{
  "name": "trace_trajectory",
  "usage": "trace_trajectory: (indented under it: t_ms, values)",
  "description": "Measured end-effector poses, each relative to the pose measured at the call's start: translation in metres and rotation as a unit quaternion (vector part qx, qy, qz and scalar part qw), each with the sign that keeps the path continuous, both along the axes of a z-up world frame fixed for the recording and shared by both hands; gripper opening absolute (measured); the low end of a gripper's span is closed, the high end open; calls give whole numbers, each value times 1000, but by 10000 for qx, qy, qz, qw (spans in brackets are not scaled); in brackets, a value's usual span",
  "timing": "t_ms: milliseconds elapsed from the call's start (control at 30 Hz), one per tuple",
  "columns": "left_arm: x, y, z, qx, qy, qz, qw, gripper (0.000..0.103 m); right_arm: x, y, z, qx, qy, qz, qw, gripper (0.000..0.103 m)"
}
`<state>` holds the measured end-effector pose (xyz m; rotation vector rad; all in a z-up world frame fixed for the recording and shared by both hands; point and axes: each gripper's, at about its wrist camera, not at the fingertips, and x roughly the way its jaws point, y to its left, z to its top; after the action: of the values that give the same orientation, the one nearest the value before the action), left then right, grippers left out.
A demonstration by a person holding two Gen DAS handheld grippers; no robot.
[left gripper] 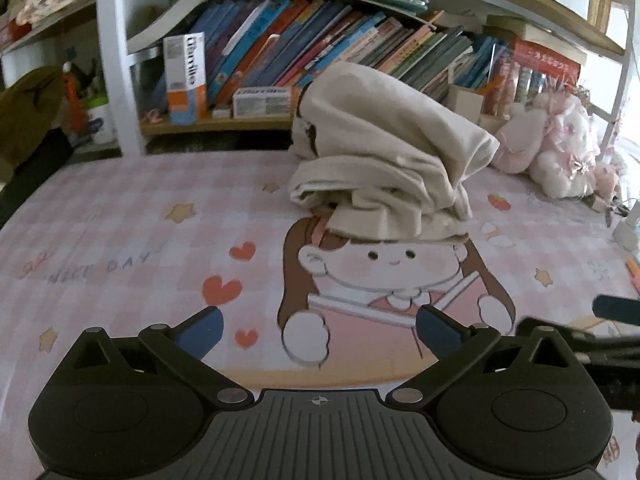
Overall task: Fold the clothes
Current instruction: 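Approach the crumpled cream T-shirt pile with both grippers open, then grasp the cream T-shirt with the left gripper while the right gripper grasps it too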
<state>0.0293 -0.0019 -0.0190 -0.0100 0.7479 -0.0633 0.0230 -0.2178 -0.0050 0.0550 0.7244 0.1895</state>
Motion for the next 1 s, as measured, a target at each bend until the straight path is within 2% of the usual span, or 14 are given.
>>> trace_trajectory:
  t_ms: [133, 300, 467, 733, 767, 833, 900, 967, 1000]
  values:
    - [24, -4, -1, 121, -184, -176, 9996, 100, 1, -6, -2, -48, 21, -61, 10000, 103]
    - [61, -20, -5, 606, -482, -537, 9955, 99, 0, -9, -2, -198, 20, -56, 9998, 103]
    - [97, -44, -13, 1127, -742, -995, 9858, 99, -5, -16, -2, -293, 59, -157, 9994, 103]
    - [135, -67, -38, 1835, -680, -1482, 9694, 85, -20, -31, -3, -416, 169, -407, 9982, 103]
    - [137, -67, -40, 1867, -679, -1507, 9684, 81, -22, -32, -3, -443, 166, -416, 9980, 103]
    - [137, -64, -38, 1777, -653, -1526, 9700, 67, -25, -33, -2, -517, 136, -387, 9978, 103]
    - [135, -60, -35, 1627, -601, -1599, 9718, 24, -26, -31, 1, -643, 46, -265, 9976, 103]
    - [122, -56, -30, 1508, -688, -1630, 9726, 10, -27, -25, 5, -843, -120, -30, 9964, 103]
    - [113, -53, -25, 1384, -780, -1626, 9738, 9, -28, -20, 8, -1006, -258, 156, 9945, 103]
